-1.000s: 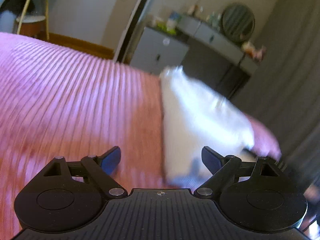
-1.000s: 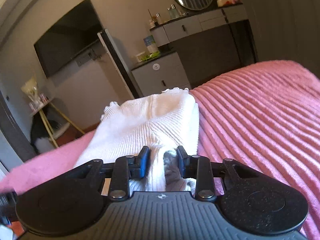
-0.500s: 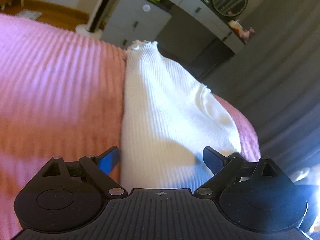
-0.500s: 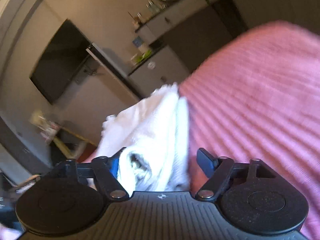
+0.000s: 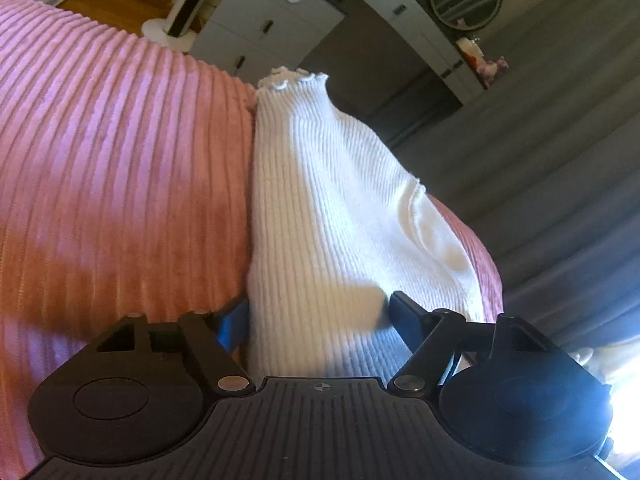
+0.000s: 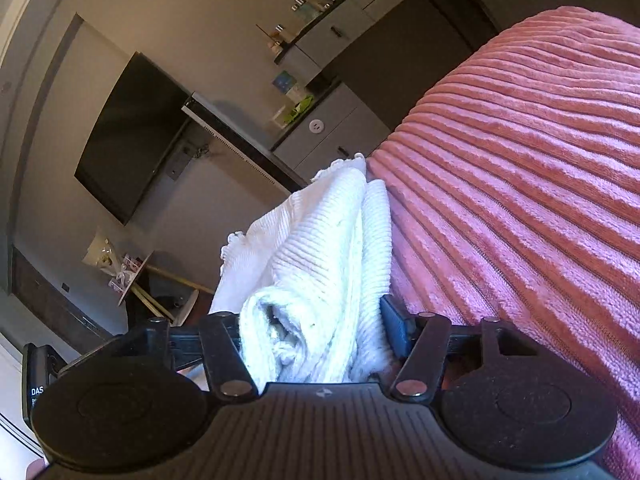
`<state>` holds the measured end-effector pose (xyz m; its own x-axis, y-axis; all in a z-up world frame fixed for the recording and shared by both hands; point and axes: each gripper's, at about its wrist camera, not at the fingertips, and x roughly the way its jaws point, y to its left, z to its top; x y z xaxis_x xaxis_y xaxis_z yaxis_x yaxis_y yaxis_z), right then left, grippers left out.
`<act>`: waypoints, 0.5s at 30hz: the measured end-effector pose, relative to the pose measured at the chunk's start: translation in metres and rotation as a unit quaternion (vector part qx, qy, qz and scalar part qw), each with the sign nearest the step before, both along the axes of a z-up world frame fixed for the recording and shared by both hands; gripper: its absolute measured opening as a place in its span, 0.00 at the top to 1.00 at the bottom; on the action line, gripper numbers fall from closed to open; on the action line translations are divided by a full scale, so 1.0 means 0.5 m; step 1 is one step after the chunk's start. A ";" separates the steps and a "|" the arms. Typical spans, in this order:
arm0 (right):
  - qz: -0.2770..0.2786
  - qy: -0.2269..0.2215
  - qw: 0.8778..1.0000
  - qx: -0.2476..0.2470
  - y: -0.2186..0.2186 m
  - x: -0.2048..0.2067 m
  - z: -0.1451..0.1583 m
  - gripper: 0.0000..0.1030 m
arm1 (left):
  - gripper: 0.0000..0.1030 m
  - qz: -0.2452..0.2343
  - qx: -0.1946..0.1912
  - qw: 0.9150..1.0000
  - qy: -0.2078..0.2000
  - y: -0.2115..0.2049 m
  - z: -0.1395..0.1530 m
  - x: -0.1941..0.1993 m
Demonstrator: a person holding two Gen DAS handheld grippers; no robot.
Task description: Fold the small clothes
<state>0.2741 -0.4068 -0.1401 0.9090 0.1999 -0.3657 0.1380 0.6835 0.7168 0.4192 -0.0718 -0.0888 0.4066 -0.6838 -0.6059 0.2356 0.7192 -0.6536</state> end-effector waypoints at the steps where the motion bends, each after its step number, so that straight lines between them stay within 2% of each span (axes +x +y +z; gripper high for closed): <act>1: -0.001 0.001 1.000 0.000 0.000 0.001 0.000 0.42 | 0.23 0.002 0.000 1.000 -0.001 0.003 0.002 0.000; 8: -0.005 0.000 1.000 0.003 0.002 0.005 -0.001 0.38 | 0.18 -0.005 0.007 1.000 0.003 -0.017 -0.004 0.031; 12: -0.002 -0.004 1.000 -0.007 0.008 0.007 -0.003 0.37 | 0.19 -0.002 -0.012 1.000 0.023 -0.024 -0.015 0.050; 13: -0.002 -0.003 1.000 -0.013 0.010 0.007 -0.002 0.40 | 0.24 0.001 -0.013 1.000 0.024 -0.024 -0.014 0.052; 14: -0.001 -0.001 1.000 -0.019 0.011 0.007 -0.001 0.46 | 0.28 0.001 -0.010 1.000 0.023 -0.026 -0.013 0.053; 15: 0.001 -0.001 1.000 -0.022 0.012 0.007 0.000 0.49 | 0.38 -0.002 -0.006 1.000 0.020 -0.028 -0.012 0.053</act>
